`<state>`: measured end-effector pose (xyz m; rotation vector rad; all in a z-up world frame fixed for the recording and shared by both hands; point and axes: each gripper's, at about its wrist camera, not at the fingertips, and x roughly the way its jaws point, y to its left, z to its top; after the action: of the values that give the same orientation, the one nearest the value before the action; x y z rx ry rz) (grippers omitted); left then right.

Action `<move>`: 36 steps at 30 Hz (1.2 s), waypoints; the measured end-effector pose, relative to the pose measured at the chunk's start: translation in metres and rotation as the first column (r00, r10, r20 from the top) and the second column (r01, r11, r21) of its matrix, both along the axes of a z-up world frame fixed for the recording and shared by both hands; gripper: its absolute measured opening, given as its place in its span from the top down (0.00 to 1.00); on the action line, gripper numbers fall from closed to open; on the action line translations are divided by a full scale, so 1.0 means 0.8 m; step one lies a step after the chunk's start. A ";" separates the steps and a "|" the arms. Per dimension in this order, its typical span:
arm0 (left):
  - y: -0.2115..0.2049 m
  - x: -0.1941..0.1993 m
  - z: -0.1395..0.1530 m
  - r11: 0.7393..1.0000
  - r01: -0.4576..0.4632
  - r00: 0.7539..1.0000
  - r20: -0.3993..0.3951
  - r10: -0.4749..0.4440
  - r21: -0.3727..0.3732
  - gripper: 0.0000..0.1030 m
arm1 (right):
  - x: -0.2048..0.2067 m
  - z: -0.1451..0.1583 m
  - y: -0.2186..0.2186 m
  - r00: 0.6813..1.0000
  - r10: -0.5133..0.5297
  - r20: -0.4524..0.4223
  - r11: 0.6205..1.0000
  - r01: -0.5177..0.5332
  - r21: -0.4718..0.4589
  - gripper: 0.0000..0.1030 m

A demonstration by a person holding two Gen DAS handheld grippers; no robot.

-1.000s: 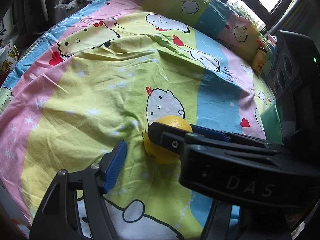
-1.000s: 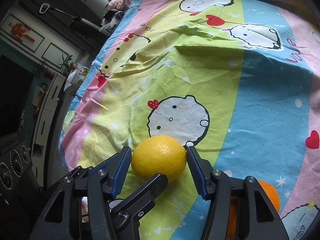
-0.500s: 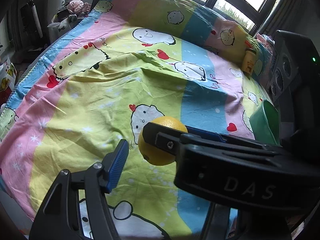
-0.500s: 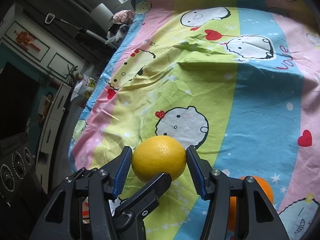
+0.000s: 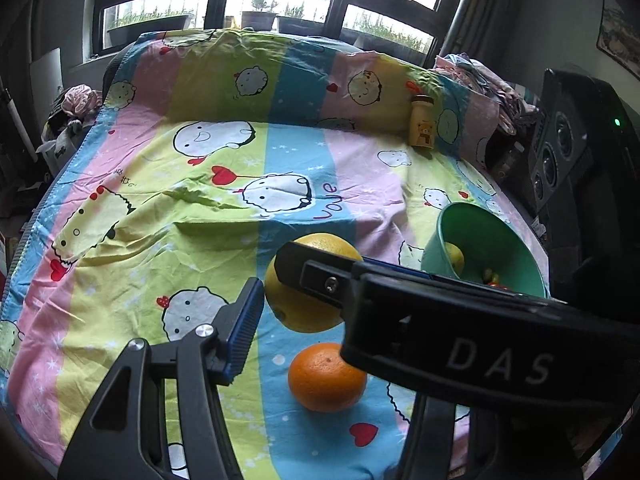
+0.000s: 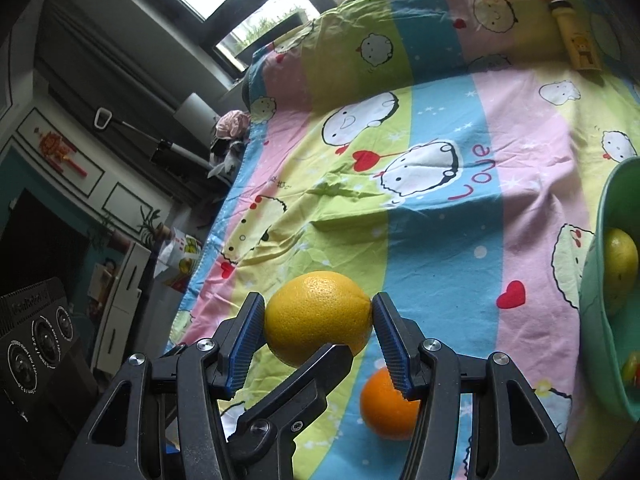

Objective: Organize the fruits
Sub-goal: 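Carry the held lemon with the right gripper down into the bowl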

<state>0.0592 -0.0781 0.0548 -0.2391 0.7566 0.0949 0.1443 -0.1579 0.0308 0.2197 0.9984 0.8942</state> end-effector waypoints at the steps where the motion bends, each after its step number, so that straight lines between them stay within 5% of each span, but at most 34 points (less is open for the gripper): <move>1: -0.008 0.004 0.003 1.000 0.018 1.000 0.007 -0.018 0.008 0.48 | 0.002 0.003 -0.010 1.000 -0.020 0.005 1.000 0.020 0.012 0.44; 9: -0.078 0.039 0.021 0.983 0.173 0.984 0.039 -0.176 0.066 0.49 | 0.021 0.019 -0.094 0.981 -0.193 0.013 0.977 0.191 0.093 0.44; 18: -0.146 0.080 0.017 0.938 0.338 0.939 0.037 -0.342 0.077 0.50 | 0.032 0.015 -0.181 0.924 -0.382 -0.020 0.916 0.381 0.126 0.44; 27: -0.189 0.114 -0.009 0.895 0.445 0.895 -0.004 -0.445 0.012 0.52 | 0.044 -0.009 -0.233 0.853 -0.516 -0.075 0.851 0.521 0.064 0.44; 36: -0.201 0.134 -0.038 0.882 0.468 0.881 -0.051 -0.470 -0.052 0.53 | 0.058 -0.037 -0.253 0.822 -0.555 -0.130 0.830 0.558 -0.013 0.44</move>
<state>0.1662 -0.2393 0.0241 -0.0829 0.8614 -0.3762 0.1903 -0.3602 0.0013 0.5680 0.9661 0.3544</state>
